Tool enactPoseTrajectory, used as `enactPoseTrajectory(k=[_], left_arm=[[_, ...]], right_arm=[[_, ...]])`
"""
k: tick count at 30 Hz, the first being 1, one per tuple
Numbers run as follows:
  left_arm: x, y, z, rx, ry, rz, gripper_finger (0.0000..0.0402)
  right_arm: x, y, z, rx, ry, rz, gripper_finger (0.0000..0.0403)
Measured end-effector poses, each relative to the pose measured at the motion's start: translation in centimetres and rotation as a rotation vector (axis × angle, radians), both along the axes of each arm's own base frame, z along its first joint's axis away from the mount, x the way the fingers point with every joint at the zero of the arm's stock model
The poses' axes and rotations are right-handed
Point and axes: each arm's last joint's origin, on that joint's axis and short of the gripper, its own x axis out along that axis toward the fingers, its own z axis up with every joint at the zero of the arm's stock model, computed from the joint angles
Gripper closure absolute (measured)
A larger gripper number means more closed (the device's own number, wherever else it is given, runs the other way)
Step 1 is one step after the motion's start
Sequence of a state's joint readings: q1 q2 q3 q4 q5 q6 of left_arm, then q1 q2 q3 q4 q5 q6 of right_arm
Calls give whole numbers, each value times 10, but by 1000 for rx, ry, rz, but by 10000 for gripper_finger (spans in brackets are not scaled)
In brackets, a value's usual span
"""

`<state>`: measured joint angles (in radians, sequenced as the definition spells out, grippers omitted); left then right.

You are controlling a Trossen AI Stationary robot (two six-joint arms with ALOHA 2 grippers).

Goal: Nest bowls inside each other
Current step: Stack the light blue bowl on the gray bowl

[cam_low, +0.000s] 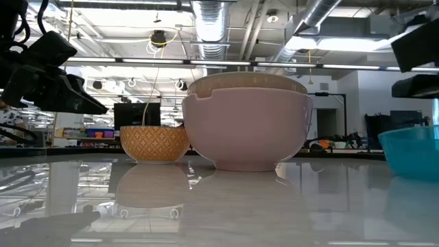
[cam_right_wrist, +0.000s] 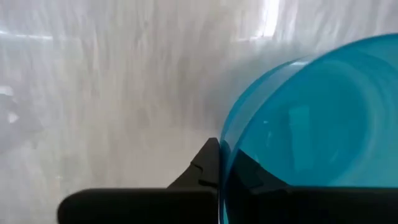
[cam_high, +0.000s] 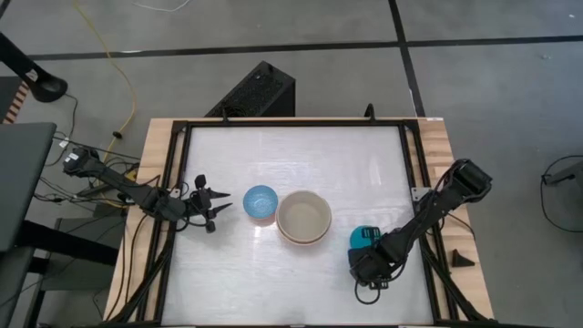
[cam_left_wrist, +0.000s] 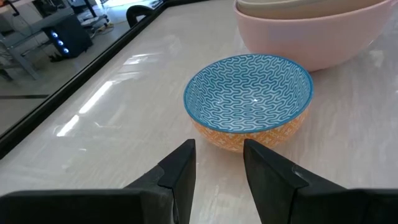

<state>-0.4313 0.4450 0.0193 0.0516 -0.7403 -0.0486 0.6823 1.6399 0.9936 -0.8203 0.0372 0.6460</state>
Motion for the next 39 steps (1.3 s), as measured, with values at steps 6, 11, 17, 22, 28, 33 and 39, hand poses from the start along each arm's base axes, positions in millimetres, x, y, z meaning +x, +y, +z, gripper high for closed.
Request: enactPoseTrajectory(k=[6,11,17,22,28,33,39], left_arm=[[0,0,0,0,0,0,276],[0,0,0,0,1,0,276],[0,0,0,0,0,0,276],[0,0,0,0,1,0,276],[0,0,0,0,0,0,276],[0,0,0,0,0,0,276],[0,0,0,0,0,0,276]], right_arm=[[-6,-14,31,-92,33,-18,375],[3,-27,72,-371,-120,-39,377],[40,-34,106,-487,-416,51,377],[72,-44,120,-490,-595,137,376],[94,-66,126,-384,-667,160,375],[107,-75,116,-283,-683,173,375],[119,-72,96,-229,-639,203,375]])
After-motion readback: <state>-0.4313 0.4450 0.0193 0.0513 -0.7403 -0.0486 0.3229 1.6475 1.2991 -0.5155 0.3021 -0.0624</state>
